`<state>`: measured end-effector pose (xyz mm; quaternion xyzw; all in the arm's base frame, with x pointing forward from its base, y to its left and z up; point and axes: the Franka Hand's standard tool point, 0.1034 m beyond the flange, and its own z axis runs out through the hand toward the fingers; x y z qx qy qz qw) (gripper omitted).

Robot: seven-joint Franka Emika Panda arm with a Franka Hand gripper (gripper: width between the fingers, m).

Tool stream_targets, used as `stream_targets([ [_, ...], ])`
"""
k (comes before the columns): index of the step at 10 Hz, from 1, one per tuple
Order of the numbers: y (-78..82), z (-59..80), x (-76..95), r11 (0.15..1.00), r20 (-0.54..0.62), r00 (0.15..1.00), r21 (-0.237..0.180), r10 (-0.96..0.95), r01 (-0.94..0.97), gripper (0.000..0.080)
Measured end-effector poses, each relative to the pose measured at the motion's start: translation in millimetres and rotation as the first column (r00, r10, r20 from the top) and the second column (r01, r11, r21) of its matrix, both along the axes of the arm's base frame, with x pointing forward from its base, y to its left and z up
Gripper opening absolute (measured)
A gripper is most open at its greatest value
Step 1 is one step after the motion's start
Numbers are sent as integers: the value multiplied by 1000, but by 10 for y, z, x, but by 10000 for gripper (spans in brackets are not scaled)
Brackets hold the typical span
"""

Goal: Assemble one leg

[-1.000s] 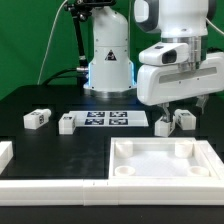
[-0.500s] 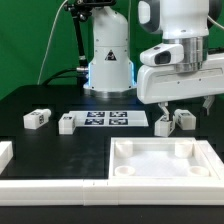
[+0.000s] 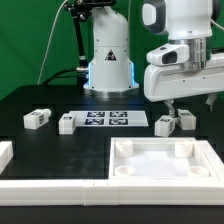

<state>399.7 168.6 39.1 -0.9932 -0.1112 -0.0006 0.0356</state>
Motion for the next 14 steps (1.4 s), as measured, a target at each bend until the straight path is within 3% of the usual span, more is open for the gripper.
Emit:
stream_targets([
  [2, -10, -10, -23, 1000, -23, 1000, -8, 3, -3, 649],
  [5, -13, -12, -93, 995, -298, 955, -96, 4, -34, 649],
  [9, 25, -51, -213, 980, -602, 798, -170, -20, -104, 649],
  [13, 34, -95, -357, 961, -825, 562, -200, -59, -192, 649],
  [14, 74, -125, -337, 960, -832, 552, -202, -63, -195, 649],
])
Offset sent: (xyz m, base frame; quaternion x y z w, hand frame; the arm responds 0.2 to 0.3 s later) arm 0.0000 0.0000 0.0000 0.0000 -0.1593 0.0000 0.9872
